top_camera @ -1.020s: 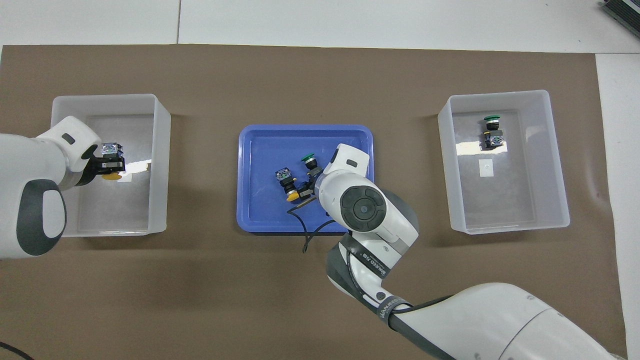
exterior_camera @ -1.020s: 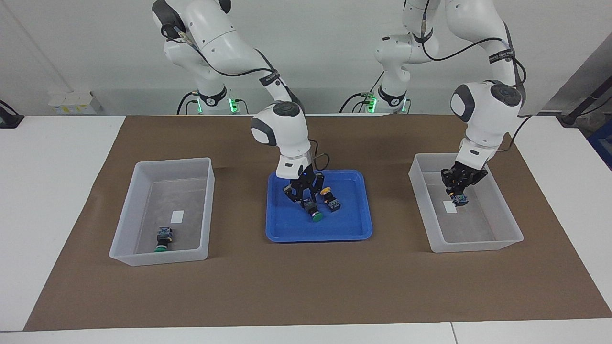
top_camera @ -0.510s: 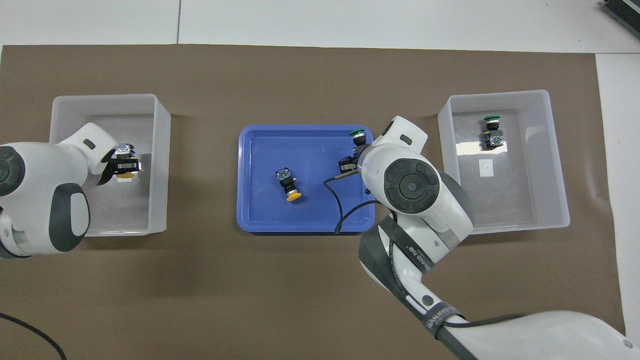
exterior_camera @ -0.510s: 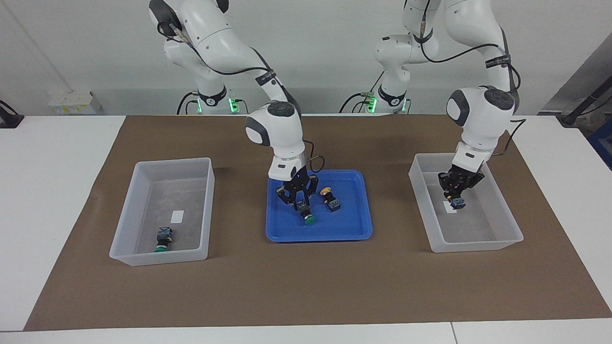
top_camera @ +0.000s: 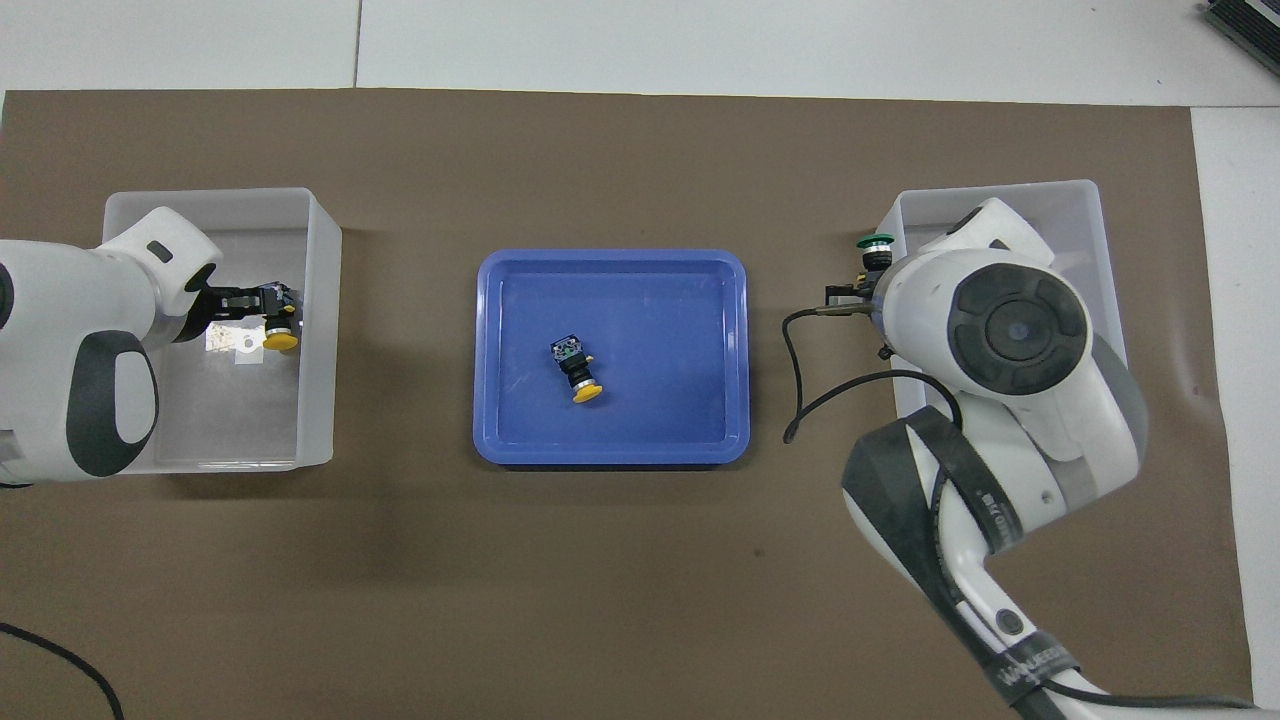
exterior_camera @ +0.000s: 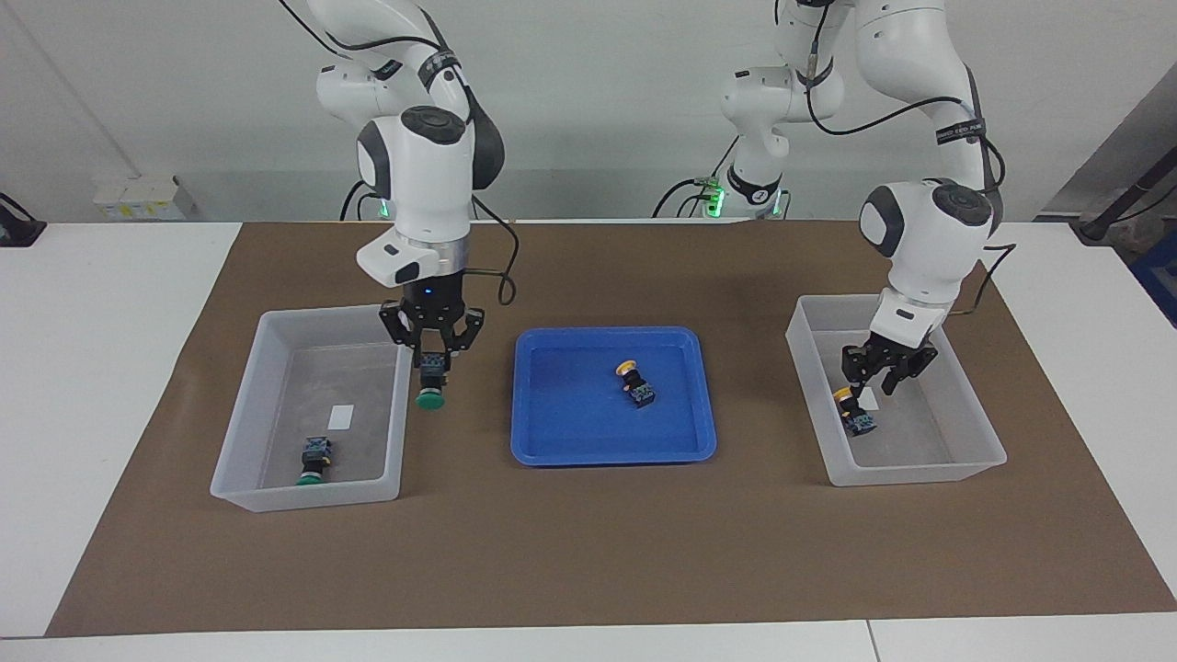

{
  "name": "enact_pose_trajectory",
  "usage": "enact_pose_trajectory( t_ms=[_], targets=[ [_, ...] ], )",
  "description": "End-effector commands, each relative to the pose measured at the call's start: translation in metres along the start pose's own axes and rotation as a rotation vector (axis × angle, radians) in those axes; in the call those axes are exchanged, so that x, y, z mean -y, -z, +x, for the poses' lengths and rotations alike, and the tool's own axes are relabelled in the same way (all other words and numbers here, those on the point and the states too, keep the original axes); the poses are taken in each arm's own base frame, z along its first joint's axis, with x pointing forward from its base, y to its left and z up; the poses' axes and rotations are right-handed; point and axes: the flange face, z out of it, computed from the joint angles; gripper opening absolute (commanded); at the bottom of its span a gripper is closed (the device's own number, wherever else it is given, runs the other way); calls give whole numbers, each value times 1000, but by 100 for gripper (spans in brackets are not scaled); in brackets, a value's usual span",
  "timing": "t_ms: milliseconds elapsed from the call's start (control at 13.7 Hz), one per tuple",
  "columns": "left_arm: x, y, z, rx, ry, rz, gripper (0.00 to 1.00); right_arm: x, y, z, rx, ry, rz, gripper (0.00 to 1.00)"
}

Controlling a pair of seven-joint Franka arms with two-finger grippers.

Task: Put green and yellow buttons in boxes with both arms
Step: 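Place the second green button in the box with the right gripper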

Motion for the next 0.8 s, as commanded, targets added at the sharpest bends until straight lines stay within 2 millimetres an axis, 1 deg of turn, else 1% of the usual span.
enact_pose_trajectory(
  t_ms=[0,73,219,364,510,583,656,728],
  targets=[
    [-5,19,16,8,-13,-8,63,-51,-14,4,42,50,34,0],
    [-14,24,24,17,-12,-14,63,-67,-19,5,47,85,39,0],
    [-32,44,40,29,-12,-29,63,-91,-28,8,57,133,54,0],
    [-58,49,49,26,46,-58,63,-108,-42,13,46,114,82,0],
    [-91,50,46,30,96,-77,62,-122,-61,14,63,88,88,0],
    [-107,50,44,26,135,-90,62,-128,-66,16,43,76,93,0],
    [-130,49,41,28,181,-101,62,-134,-78,16,44,64,99,0],
    [-150,48,35,32,215,-108,62,-135,-88,16,40,57,108,0]
  ],
)
